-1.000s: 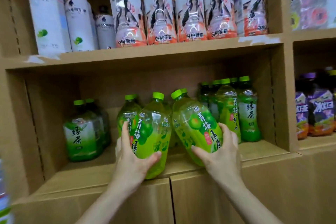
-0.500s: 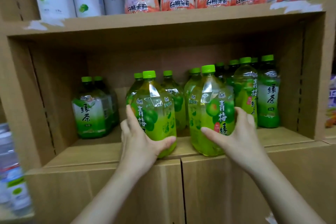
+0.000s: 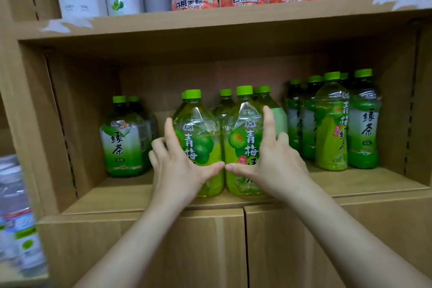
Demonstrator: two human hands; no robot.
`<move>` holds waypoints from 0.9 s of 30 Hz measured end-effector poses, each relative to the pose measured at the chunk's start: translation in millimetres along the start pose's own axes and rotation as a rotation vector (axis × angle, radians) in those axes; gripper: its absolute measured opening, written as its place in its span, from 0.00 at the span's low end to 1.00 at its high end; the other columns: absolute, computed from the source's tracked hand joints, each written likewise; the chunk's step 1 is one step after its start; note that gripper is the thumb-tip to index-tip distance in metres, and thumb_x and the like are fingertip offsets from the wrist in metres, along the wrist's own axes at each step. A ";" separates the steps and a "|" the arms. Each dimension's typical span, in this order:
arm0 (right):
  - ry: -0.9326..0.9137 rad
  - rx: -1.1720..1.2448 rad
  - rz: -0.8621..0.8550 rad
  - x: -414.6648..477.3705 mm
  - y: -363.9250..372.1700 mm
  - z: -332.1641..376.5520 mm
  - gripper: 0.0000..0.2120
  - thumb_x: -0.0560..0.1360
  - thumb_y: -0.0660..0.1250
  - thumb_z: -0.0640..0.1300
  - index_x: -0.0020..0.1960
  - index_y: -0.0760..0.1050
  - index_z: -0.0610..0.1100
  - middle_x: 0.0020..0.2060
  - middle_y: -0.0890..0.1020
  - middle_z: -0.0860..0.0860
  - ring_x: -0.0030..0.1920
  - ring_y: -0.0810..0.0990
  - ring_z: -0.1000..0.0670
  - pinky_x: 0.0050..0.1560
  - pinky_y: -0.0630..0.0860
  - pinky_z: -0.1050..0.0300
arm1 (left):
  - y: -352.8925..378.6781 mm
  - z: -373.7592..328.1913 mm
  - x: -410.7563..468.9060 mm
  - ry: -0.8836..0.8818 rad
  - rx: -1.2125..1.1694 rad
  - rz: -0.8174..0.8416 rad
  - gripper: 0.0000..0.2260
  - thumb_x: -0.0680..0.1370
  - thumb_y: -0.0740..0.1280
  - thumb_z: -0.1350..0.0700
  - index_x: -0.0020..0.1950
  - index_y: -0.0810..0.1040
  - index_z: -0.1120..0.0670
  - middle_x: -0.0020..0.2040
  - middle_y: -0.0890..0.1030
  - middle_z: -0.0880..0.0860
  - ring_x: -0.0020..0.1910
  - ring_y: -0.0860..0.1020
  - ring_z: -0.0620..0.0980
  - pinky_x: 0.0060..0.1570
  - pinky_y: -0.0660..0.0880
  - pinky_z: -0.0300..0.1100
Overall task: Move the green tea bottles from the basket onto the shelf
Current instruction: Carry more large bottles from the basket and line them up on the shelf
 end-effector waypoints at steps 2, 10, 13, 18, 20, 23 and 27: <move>-0.021 0.039 0.061 5.2 2.4 0.3 0.63 0.63 0.73 0.65 0.72 0.24 0.58 0.66 0.68 0.37 0.56 0.79 0.38 0.54 0.75 0.47 | 2.8 5.5 5.3 -0.019 -0.053 0.032 0.59 0.59 0.78 0.40 0.77 0.40 0.45 0.69 0.60 0.58 0.69 0.62 0.60 0.67 0.62 0.51; -0.051 0.027 0.021 23.0 22.1 2.2 0.64 0.61 0.74 0.67 0.72 0.25 0.60 0.63 0.72 0.39 0.51 0.81 0.40 0.47 0.77 0.49 | 9.7 20.4 22.9 0.006 -0.255 0.087 0.59 0.59 0.80 0.45 0.75 0.40 0.41 0.76 0.59 0.58 0.73 0.63 0.57 0.68 0.61 0.48; -0.055 0.046 0.010 27.8 25.3 -2.7 0.63 0.59 0.73 0.70 0.72 0.26 0.63 0.60 0.74 0.41 0.47 0.81 0.42 0.40 0.74 0.54 | 9.2 25.3 26.2 0.015 -0.325 0.100 0.58 0.60 0.81 0.47 0.75 0.41 0.40 0.77 0.58 0.54 0.73 0.63 0.53 0.67 0.60 0.45; -0.084 0.146 0.041 32.1 25.4 -10.3 0.63 0.58 0.75 0.68 0.70 0.27 0.68 0.63 0.73 0.38 0.53 0.81 0.41 0.50 0.78 0.48 | 9.1 32.8 28.0 -0.009 -0.440 0.138 0.56 0.61 0.81 0.51 0.74 0.44 0.37 0.69 0.64 0.44 0.64 0.69 0.45 0.63 0.61 0.37; -0.113 0.198 0.037 30.7 24.1 -12.1 0.62 0.59 0.75 0.66 0.70 0.28 0.69 0.66 0.72 0.39 0.57 0.80 0.41 0.54 0.77 0.45 | 12.0 33.7 28.5 -0.005 -0.424 0.119 0.56 0.60 0.81 0.51 0.74 0.45 0.37 0.63 0.65 0.41 0.61 0.72 0.47 0.64 0.65 0.40; -0.157 0.208 -0.003 24.2 26.5 -13.6 0.59 0.62 0.74 0.65 0.70 0.28 0.69 0.69 0.70 0.43 0.61 0.77 0.42 0.57 0.76 0.44 | 13.4 34.0 29.4 0.001 -0.385 0.087 0.56 0.60 0.81 0.49 0.74 0.45 0.38 0.69 0.66 0.47 0.64 0.73 0.53 0.67 0.67 0.47; -0.152 0.172 -0.034 22.2 29.6 -14.7 0.58 0.64 0.72 0.66 0.69 0.25 0.68 0.62 0.75 0.42 0.57 0.79 0.42 0.55 0.77 0.46 | 13.9 33.8 28.7 0.015 -0.383 0.073 0.55 0.60 0.81 0.49 0.74 0.45 0.40 0.73 0.64 0.52 0.68 0.69 0.52 0.69 0.65 0.49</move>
Point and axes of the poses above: each hand's wrist, its own x-axis towards the middle knuckle, its own y-axis out of the palm, z = x × y, the point moved 4 cm from there along x, towards the middle knuckle
